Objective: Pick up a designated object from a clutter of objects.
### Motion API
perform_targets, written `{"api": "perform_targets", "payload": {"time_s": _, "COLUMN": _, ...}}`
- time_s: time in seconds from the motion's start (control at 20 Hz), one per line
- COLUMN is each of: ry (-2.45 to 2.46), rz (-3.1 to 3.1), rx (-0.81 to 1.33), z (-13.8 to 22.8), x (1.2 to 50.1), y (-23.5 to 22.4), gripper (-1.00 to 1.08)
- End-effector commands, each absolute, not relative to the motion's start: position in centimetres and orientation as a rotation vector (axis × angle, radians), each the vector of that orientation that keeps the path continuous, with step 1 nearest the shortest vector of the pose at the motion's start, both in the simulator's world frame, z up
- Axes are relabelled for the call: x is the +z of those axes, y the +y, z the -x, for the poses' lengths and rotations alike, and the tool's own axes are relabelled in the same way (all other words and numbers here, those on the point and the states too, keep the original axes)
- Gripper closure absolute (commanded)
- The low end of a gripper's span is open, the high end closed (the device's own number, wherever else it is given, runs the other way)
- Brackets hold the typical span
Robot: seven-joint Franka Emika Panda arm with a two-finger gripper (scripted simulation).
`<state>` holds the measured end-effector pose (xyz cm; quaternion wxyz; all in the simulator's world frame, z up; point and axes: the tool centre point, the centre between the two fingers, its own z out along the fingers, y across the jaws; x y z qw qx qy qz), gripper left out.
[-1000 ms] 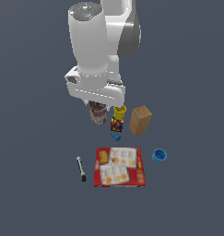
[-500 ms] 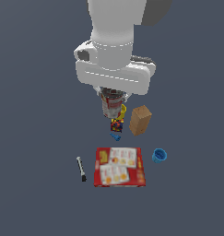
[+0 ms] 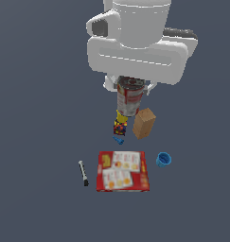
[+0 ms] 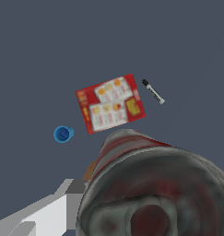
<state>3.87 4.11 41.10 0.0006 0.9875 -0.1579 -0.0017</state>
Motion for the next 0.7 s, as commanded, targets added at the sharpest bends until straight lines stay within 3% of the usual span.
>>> {"api": "perform_targets", "payload": {"time_s": 0.0, "ry": -0.497, "rz": -3.102, "rx": 0.000, "z": -4.4, "x": 42.3, "y": 4.7, "gripper": 1.08}}
{"api": "perform_targets", "payload": {"time_s": 0.65, "ry": -0.497, "rz": -3.102, "rx": 0.000, "z": -5.4, "x": 44.1, "y": 5.9, "gripper": 1.08}}
